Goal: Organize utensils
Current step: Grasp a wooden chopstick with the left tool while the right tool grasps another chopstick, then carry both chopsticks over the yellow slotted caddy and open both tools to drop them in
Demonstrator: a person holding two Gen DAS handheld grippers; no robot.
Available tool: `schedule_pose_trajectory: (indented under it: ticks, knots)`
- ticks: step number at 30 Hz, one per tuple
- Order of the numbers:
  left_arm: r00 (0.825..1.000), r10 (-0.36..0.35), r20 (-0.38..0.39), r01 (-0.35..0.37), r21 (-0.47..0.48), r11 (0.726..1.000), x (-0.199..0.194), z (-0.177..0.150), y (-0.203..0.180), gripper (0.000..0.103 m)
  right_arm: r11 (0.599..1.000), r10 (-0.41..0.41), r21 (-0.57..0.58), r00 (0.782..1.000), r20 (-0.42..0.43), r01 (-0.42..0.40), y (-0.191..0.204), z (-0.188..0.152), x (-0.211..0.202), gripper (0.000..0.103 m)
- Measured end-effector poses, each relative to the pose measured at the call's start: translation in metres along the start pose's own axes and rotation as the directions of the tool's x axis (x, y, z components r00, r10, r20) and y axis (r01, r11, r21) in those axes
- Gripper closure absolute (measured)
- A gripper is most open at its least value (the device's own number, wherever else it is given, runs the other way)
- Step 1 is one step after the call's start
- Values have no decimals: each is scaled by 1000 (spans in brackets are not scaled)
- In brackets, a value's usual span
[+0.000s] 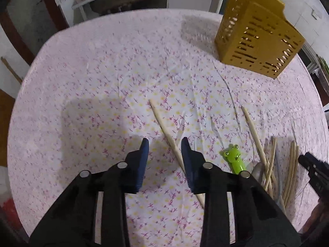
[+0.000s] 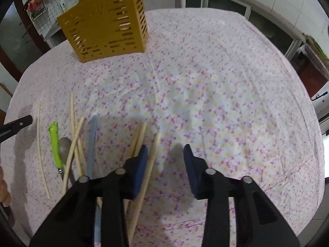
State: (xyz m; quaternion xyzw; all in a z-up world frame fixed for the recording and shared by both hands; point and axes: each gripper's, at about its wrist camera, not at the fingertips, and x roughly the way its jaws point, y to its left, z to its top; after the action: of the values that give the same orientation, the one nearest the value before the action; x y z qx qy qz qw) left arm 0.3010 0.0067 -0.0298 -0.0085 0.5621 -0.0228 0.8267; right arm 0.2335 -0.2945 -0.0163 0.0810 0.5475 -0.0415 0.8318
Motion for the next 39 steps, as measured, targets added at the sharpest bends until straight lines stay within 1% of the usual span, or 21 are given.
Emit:
schedule_pose_trajectory:
  ticks: [3, 4, 5, 7, 8, 13, 16, 20, 25, 27, 29, 31, 34, 38, 39]
  knots:
    - [1000, 4, -17, -5, -18, 1000, 7, 4, 1, 77, 1000, 2, -1, 1000, -23, -2, 3, 0, 3, 77]
    - [1000, 8, -23, -8, -15, 1000, 9, 5, 0, 80, 1000, -2, -4, 999, -32, 1, 4, 0, 5, 79]
    - [1000, 6, -30, -7, -13, 1000, 11, 6, -1, 84, 1000, 0, -5, 999, -41, -1, 4, -1, 6, 83]
    - [998, -3, -56, 2, -13, 1000, 18, 7, -2, 89, 1000, 19, 5, 998, -52, -19, 4, -3, 8, 84]
    - [998, -6, -67, 5, -15, 1000, 21, 7, -2, 91, 1000, 15, 4, 998, -53, -15, 4, -2, 10, 84]
    - [997, 5, -78, -5, -3, 1000, 30, 8, -7, 92, 1000, 14, -15, 997, -81, -15, 13, -6, 11, 86]
    - [995, 1, -104, -2, -10, 1000, 38, 11, -7, 92, 1000, -7, -29, 996, -92, 5, 18, -6, 14, 87]
    - [991, 7, -136, -8, -3, 1000, 46, 21, -9, 92, 998, -29, -60, 994, -105, 22, 27, 0, 20, 92]
    - [984, 35, -175, -32, 18, 999, 50, 39, -15, 92, 999, -2, -49, 992, -127, -4, 30, 10, 28, 92]
    - [983, 49, -174, -42, 40, 998, 50, 46, -17, 92, 999, 8, -45, 991, -132, -14, 27, 17, 32, 93]
    - [984, 48, -170, -40, 49, 998, 50, 49, -23, 92, 999, 26, -33, 991, -134, -30, 20, 22, 33, 94]
    - [986, 45, -161, -37, 51, 998, 49, 50, -29, 92, 999, 36, -20, 992, -122, -39, 13, 27, 29, 97]
    - [989, 47, -141, -39, 61, 997, 47, 48, -34, 93, 999, 48, -7, 995, -86, -48, 7, 30, 20, 97]
    - [992, 26, -120, -17, 76, 997, 40, 47, -41, 98, 998, 59, 13, 998, -29, -59, -7, 37, 5, 97]
    - [993, 23, -112, -14, 81, 997, 38, 47, -42, 98, 998, 61, 15, 998, -17, -61, -10, 39, 3, 97]
